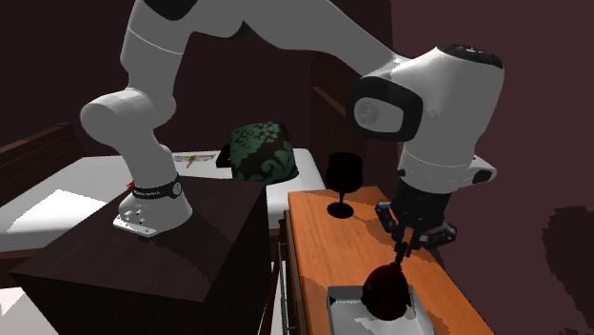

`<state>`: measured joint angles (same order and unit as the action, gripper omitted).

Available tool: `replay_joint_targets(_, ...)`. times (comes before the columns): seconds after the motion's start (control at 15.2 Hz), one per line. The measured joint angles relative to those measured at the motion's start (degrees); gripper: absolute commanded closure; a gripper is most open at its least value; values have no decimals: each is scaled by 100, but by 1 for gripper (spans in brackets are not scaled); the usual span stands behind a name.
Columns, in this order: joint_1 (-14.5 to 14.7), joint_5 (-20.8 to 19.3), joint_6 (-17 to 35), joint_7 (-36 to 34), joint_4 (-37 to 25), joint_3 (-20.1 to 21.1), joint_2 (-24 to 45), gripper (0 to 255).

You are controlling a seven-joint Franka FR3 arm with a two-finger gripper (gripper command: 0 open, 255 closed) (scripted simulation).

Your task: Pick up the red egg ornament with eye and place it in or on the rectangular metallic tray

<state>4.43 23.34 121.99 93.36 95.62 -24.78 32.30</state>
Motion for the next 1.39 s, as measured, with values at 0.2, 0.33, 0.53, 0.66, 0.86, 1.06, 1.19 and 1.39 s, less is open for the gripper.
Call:
replay_joint_targets(0.2,-342,32,-196,327,-273,-58,142,255)
replay_joint_targets(0.33,-478,86,-161,480,-326,-54,259,255)
replay_joint_targets(0.53,-529,153,-47,549,-340,-10,402,255)
replay_joint_targets(0.66,-549,203,66,592,-308,23,492,255)
replay_joint_targets(0.86,-581,269,203,646,-295,70,624,255)
replay_joint_targets(1.06,-608,337,353,698,-267,120,755,255)
replay_joint_targets(1.19,-624,387,457,732,-256,158,846,255)
replay_joint_targets(1.39,-635,441,544,764,-298,205,922,255)
